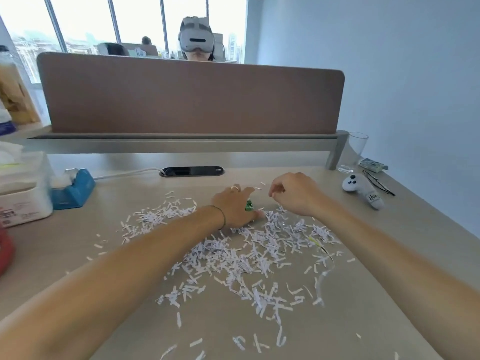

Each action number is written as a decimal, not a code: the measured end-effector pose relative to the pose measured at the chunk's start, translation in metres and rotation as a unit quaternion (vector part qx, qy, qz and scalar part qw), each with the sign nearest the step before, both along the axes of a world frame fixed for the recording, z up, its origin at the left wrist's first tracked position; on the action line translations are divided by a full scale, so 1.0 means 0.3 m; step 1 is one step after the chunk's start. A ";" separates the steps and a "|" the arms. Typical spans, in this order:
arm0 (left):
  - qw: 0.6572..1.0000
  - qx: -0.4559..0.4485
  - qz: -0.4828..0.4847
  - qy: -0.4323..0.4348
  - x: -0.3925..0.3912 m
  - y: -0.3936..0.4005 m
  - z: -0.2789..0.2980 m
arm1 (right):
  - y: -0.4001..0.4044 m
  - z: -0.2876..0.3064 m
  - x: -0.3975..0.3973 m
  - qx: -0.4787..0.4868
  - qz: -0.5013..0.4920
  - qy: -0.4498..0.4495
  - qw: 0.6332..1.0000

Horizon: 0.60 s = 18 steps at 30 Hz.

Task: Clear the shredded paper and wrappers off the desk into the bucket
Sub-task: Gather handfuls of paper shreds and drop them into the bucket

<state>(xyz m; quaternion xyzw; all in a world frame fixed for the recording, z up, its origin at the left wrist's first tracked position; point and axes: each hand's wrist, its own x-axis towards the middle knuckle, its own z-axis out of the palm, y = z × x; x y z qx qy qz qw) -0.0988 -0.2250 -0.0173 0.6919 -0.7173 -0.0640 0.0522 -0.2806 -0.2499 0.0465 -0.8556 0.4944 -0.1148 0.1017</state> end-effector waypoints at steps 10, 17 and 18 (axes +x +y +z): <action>0.994 -0.093 -0.004 0.064 -0.026 0.032 -0.015 | 0.022 -0.074 -0.138 0.033 -0.025 -0.001 0.999; 0.960 -0.145 0.025 0.238 -0.020 0.113 0.009 | 0.066 -0.179 -0.143 0.047 -0.025 0.057 0.997; 0.960 -0.144 0.028 0.240 -0.017 0.121 0.009 | 0.073 -0.206 -0.136 0.025 -0.032 0.070 0.997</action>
